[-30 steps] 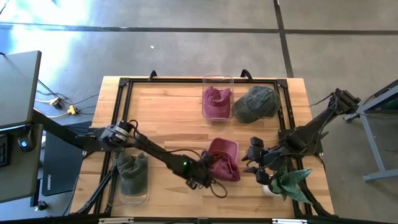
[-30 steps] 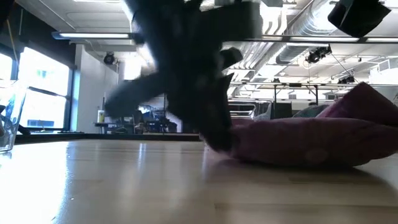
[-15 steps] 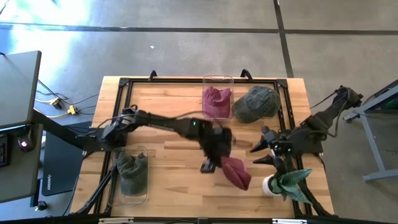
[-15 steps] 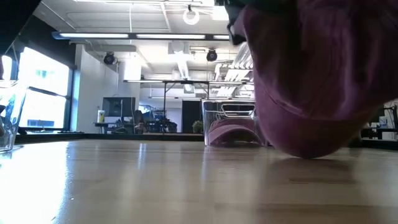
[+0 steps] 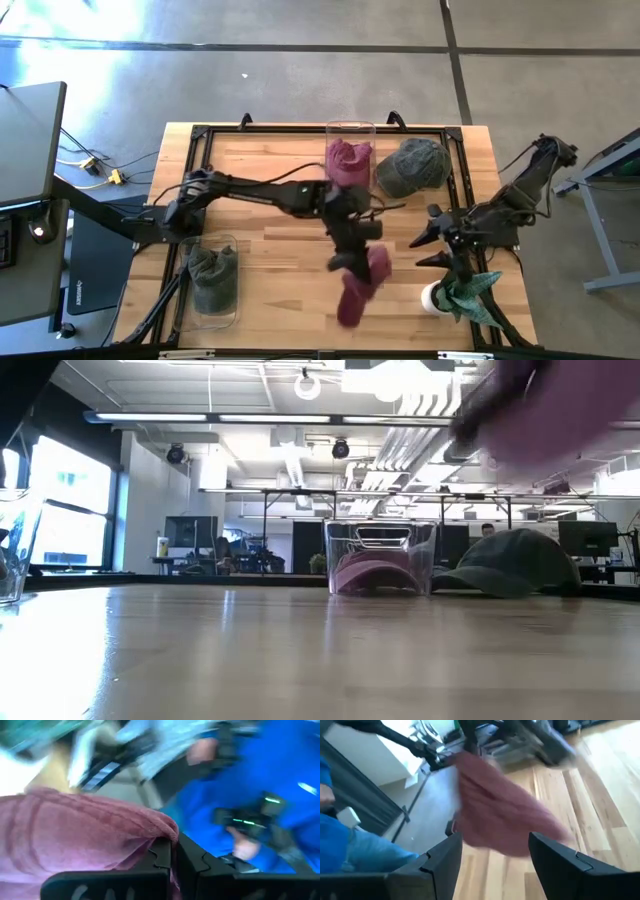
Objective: Pick & Place hat
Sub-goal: Put the maroon cap into the top transparent bin
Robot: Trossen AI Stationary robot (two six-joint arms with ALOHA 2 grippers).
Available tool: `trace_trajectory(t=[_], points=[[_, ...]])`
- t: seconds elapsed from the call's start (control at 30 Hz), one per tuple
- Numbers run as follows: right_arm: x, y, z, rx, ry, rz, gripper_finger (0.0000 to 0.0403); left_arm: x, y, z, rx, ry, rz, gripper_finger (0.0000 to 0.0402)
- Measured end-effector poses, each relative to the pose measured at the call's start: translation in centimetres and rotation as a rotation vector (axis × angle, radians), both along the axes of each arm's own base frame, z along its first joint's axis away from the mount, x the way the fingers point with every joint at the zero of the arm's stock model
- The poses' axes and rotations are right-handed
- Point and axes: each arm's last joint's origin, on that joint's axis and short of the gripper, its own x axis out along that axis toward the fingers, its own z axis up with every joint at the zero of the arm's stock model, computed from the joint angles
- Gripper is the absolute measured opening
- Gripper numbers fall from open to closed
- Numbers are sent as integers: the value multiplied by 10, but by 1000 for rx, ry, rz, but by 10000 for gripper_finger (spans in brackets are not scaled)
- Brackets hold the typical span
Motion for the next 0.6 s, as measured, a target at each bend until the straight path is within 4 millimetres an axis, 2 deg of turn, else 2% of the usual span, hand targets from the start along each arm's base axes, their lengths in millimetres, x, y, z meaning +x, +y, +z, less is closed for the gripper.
trace_trajectory(t=[0.07,0.13,0.27,0.37,0.5,0.6], points=[[-3,-2,2,-7,-21,-19,224,-4,-10,4,20,-51,-46,0],[-4,-3,3,-27,-42,-42,224,-3,-16,-4,47,-47,-63,0],[-4,-5,4,-45,-53,-61,224,14,-3,-48,137,-33,-11,0],[-4,-4,2,-14,-27,-56,224,14,7,-83,205,46,8,0],[-4,-4,1,28,3,-63,224,12,21,-105,295,40,88,0],[-4,-4,1,46,13,-63,224,9,34,-129,350,163,199,0]])
